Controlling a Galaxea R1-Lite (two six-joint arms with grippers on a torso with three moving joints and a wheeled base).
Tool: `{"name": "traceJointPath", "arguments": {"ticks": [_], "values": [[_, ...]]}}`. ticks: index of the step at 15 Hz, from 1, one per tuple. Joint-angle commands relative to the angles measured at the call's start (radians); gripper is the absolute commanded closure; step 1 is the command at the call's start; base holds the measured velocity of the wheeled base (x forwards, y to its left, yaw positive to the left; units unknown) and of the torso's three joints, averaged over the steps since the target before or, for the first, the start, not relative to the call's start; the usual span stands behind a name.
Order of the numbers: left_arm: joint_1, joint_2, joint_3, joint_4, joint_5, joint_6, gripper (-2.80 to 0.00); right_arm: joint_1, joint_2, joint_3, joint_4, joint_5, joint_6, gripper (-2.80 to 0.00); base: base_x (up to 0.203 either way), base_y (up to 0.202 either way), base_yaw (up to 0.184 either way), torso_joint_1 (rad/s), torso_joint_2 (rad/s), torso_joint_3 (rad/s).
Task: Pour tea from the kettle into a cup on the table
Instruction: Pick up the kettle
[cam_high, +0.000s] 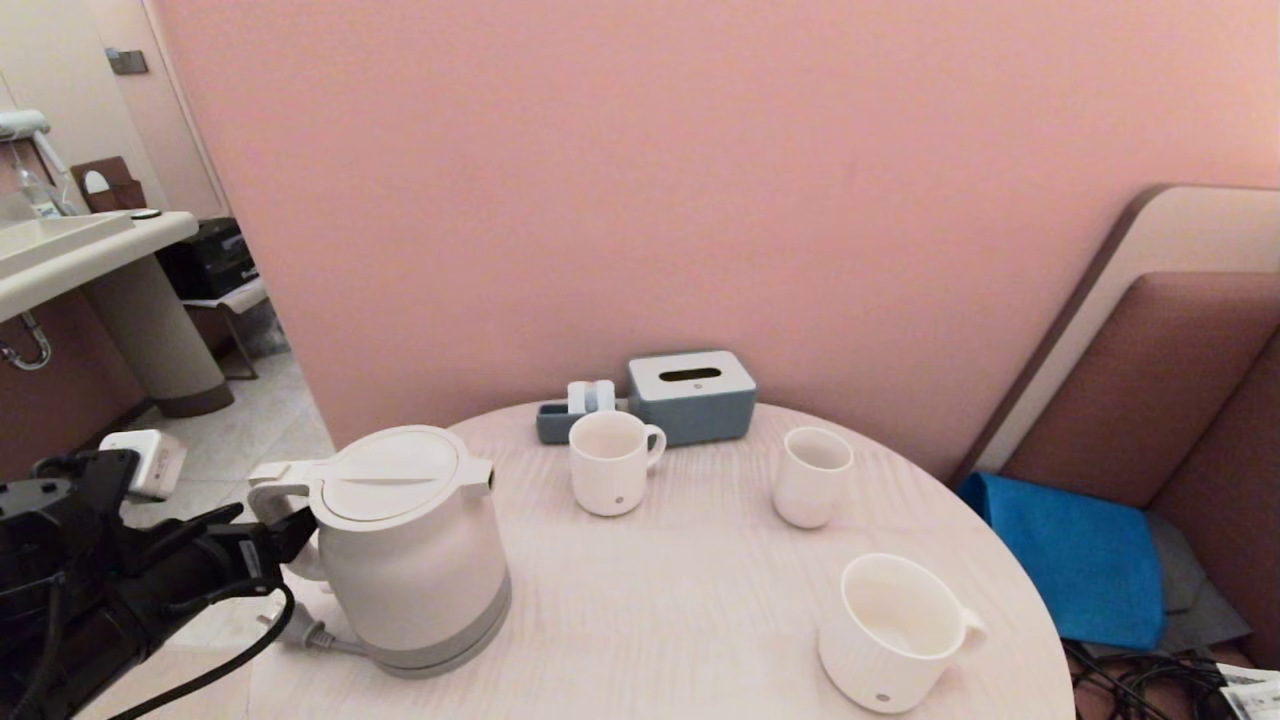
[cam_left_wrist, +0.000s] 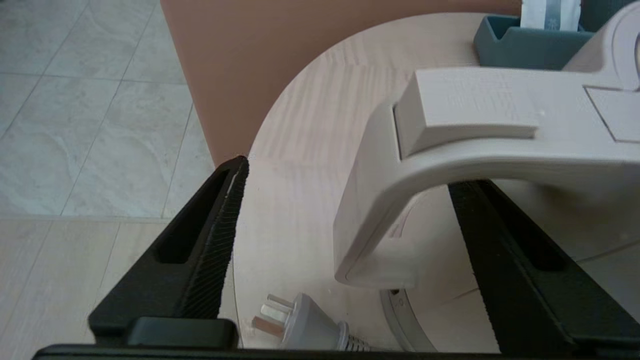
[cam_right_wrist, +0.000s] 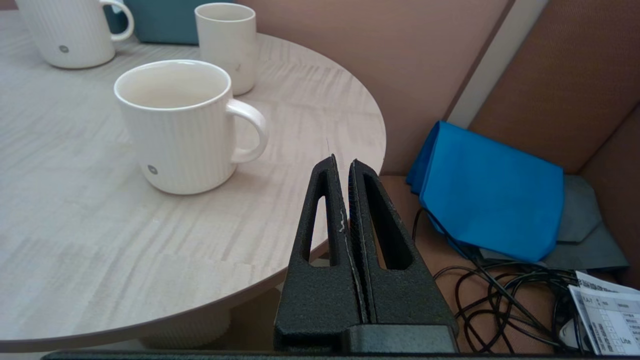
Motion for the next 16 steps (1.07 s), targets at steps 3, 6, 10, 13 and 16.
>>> {"name": "traceJointPath", "arguments": {"ticks": [3,6,10,13,16], "values": [[0.000,0.015,-0.020,-0.006,-0.004,-0.001,-2.80,0.000,0.000,-0.001,0.000,0.001,-0.001,0.00,0.000,0.000,0.000,0.000,0.00,0.000],[0.000,0.052,-0.021,-0.024,-0.006,-0.003,-2.80,0.000,0.000,-0.001,0.000,0.001,-0.001,0.00,0.000,0.000,0.000,0.000,0.00,0.000],[0.000,0.149,0.004,-0.179,-0.004,-0.005,-2.80,0.000,0.000,0.000,0.000,0.001,-0.001,0.00,0.000,0.000,0.000,0.000,0.00,0.000],[0.000,0.148,0.004,-0.191,-0.004,-0.007,-2.80,0.000,0.000,0.000,0.000,0.001,-0.002,0.00,0.000,0.000,0.000,0.000,0.00,0.000],[0.000,0.145,0.004,-0.191,-0.004,-0.007,-2.80,0.002,0.000,-0.001,0.000,0.001,-0.001,0.00,0.000,0.000,0.000,0.000,0.00,0.000]]}}
